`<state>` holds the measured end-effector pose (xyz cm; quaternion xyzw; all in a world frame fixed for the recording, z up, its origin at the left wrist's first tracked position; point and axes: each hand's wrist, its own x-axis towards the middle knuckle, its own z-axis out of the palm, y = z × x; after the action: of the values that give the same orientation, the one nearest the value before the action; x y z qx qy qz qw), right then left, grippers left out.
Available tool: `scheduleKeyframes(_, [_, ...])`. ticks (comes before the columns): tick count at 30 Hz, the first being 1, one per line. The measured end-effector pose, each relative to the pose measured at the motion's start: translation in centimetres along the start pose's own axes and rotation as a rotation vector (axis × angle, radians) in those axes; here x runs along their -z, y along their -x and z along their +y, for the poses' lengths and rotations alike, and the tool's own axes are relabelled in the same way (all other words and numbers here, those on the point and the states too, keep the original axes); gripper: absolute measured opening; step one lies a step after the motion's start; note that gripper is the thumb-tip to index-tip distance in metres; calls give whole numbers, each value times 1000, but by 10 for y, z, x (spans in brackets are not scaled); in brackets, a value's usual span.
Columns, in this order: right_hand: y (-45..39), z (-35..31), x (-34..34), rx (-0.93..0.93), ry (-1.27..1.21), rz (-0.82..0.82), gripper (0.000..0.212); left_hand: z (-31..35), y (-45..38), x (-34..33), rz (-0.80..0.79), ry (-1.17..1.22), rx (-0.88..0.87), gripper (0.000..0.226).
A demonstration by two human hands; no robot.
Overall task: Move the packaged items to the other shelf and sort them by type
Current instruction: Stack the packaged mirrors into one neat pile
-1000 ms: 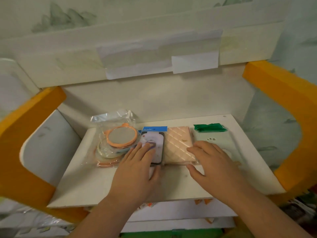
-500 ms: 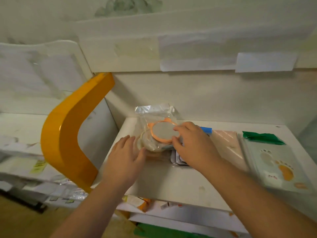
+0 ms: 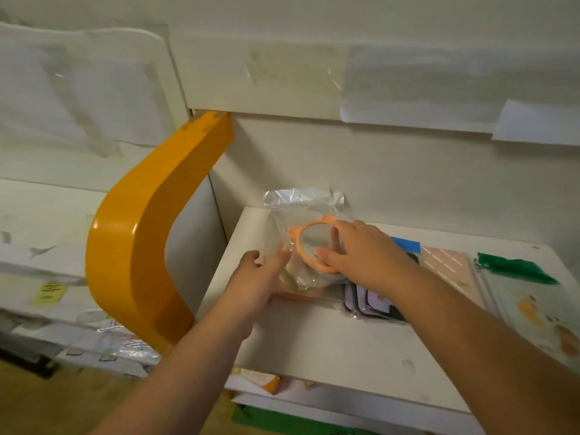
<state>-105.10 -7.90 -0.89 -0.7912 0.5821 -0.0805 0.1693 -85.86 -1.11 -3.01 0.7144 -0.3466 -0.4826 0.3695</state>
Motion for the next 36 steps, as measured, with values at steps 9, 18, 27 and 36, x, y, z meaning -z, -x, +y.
scheduleKeyframes(9, [-6,-16,1,-115,-192,-108,67,7,-27,2,-144,45,110,111])
scheduleKeyframes(18, [-4,-33,-3,-63,-417,-98,77,-7,-32,2,-180,258,69,65])
scheduleKeyframes(27, [-12,-25,-16,-143,-578,-193,82,-19,-30,10,-22,273,-83,64])
scheduleKeyframes(36, [-4,-32,-21,-189,-987,-220,51,-34,-25,23,-216,220,-429,56])
